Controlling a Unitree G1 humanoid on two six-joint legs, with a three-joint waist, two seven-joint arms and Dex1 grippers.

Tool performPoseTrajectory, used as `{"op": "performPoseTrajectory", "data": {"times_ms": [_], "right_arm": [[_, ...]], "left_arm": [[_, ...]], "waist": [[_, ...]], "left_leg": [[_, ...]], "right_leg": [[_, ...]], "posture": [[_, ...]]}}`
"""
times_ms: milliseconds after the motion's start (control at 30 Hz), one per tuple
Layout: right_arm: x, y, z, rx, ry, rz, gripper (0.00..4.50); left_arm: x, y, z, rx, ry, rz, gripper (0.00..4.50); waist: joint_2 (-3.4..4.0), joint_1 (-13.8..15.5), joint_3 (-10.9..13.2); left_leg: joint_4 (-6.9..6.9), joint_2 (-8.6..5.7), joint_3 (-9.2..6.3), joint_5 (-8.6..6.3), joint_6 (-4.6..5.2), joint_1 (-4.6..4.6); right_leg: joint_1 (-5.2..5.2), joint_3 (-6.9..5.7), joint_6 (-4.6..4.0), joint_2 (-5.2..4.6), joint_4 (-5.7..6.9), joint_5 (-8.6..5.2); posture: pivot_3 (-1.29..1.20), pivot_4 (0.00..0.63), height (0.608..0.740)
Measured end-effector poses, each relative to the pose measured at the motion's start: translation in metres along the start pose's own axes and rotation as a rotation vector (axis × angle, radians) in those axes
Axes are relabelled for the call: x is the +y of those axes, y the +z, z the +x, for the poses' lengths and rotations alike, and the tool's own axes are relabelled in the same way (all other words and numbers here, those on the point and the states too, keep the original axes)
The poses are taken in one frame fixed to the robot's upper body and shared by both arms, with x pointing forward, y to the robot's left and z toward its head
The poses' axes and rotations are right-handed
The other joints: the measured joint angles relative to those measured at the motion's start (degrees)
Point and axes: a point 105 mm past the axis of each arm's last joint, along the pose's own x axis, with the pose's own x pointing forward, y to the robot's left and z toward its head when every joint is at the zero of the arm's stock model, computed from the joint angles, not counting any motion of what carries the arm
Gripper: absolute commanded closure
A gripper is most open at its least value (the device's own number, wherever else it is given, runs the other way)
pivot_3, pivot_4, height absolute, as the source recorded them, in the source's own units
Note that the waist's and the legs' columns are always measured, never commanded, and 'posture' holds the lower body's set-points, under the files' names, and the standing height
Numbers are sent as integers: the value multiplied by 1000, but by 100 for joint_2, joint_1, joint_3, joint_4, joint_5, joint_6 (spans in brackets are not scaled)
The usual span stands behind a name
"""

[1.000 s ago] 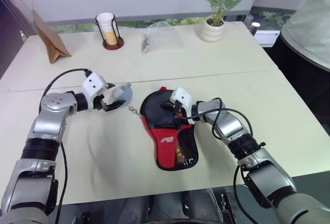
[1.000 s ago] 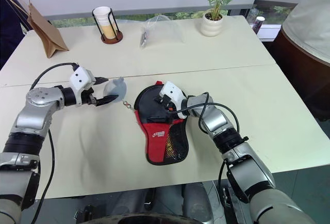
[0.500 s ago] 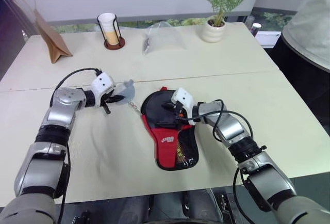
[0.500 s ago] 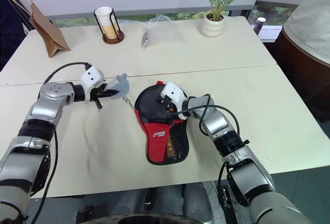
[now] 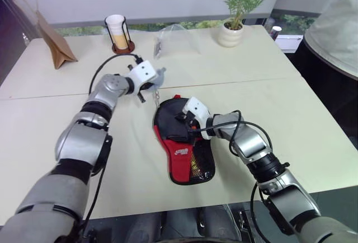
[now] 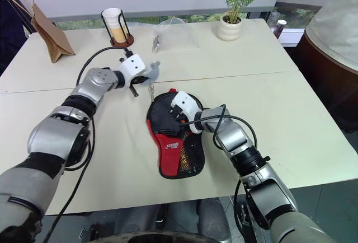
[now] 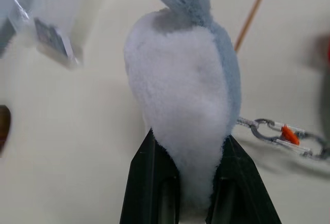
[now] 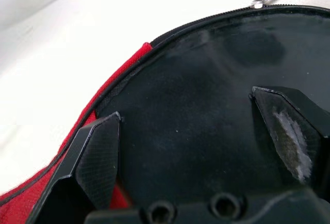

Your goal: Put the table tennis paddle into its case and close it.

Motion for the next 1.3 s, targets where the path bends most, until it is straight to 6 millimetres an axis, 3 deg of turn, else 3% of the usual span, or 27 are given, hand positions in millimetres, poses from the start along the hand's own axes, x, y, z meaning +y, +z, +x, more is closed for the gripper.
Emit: {"op": "performPoseTrajectory", "data": {"times_ms": [433,667,867,1067,1167,1300], "right_arm": [[13,1,4,-2,-74,39,0],[22,0,4,-13,-102,43,0],[24,0,4,-11,-111,52,0],[23,-1,5,-6,-112,53,0],[23,-1,8,-1,-95,45,0],[18,-1,11,9,-73,40,0]], "left_arm": [[-51,77,42,-136,-42,26,4488],[-81,116,49,-262,-170,-189,4488],[-99,128,47,-332,-325,-368,4488],[-102,134,40,-375,-433,-448,1551],[-99,148,35,-414,-471,-419,43],[-96,149,29,-429,-503,-343,43]], "waist": [[1,-1,-7],[3,6,-9],[4,4,-9],[4,-3,-9],[5,-29,-9],[21,-35,-19]], "left_leg": [[2,0,-2,0,0,3],[4,-2,-2,-2,3,4],[4,-3,-3,-2,3,5],[4,-3,-6,-2,3,11],[-6,-2,-3,-6,7,51],[-27,4,-6,-12,13,110]], "right_leg": [[7,-2,5,0,1,-3],[12,-3,17,-2,-2,-11],[15,-3,15,-2,-2,-9],[21,-5,15,-2,-2,-9],[57,-5,27,-2,-9,-18],[115,-5,51,-1,-23,-36]], "posture": [[0,150,740],[0,150,740],[0,150,740],[0,150,740],[0,150,740],[0,150,740]]}}
